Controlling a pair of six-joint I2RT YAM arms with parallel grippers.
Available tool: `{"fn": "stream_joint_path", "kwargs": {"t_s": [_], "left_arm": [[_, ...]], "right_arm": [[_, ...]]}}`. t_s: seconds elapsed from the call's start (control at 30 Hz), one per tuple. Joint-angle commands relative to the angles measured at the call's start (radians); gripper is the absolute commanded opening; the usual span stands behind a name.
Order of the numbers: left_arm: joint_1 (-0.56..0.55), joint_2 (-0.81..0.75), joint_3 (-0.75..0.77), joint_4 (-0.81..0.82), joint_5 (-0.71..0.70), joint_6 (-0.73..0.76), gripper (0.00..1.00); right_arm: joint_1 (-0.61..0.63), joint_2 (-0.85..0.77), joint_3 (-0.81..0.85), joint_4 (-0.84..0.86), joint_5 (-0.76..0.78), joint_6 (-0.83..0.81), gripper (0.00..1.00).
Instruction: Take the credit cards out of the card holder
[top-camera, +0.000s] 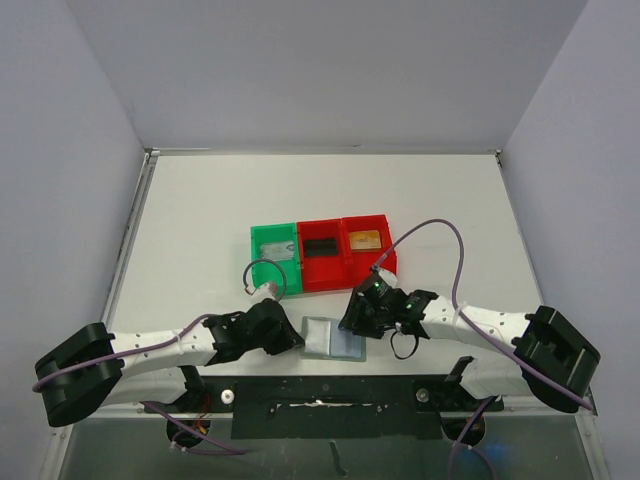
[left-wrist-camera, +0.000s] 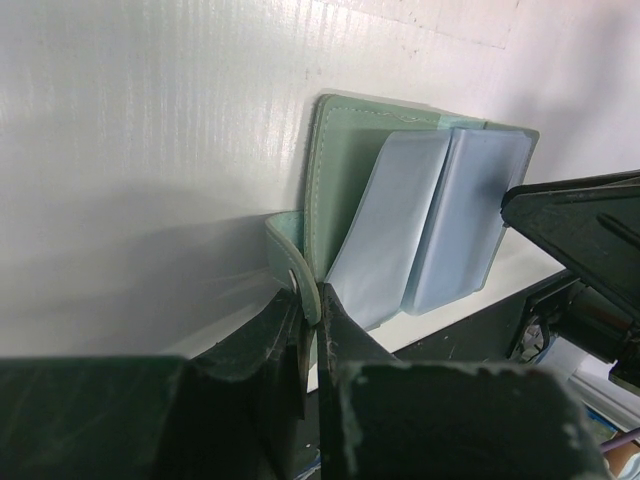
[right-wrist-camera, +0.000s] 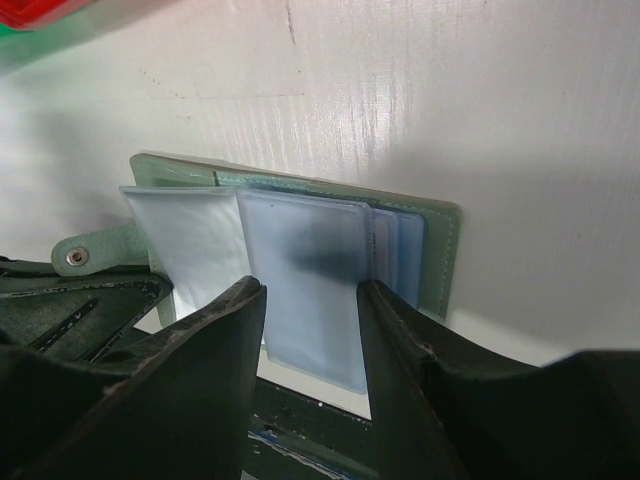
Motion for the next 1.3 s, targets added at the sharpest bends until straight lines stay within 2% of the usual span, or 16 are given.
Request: {"fn": "stream_joint_path", "kwargs": {"t_s": [0.0,0.37,0.83,1.07,1.27], "left_arm": [[-0.010,0.001,0.038,0.025,-0.009,-0.007,0.00],[-0.014,-0.014,0.030,0.019,-0.022,-0.017,0.00],[-0.022,-0.005,0.032,0.026,-0.022,-0.019,0.00],[-0.023,-0.014,0.026,0.024,-0.026,-0.023,0.00],[-0.024,-0.014,0.030,0.023,-0.028,-0.023,0.00]], "right_arm": [[0.016,0.015,0.042,-0.042,0.036,-0.014,0.44],[0.053,-0.009,0.141,-0.194,0.121,-0.033,0.47],[0.073,0.046,0.093,-0.128,0.105,0.001,0.46],[0.097,0.094,0.133,-0.183,0.142,0.003,0.46],[0.116,0.097,0.185,-0.221,0.167,-0.012,0.50]]}}
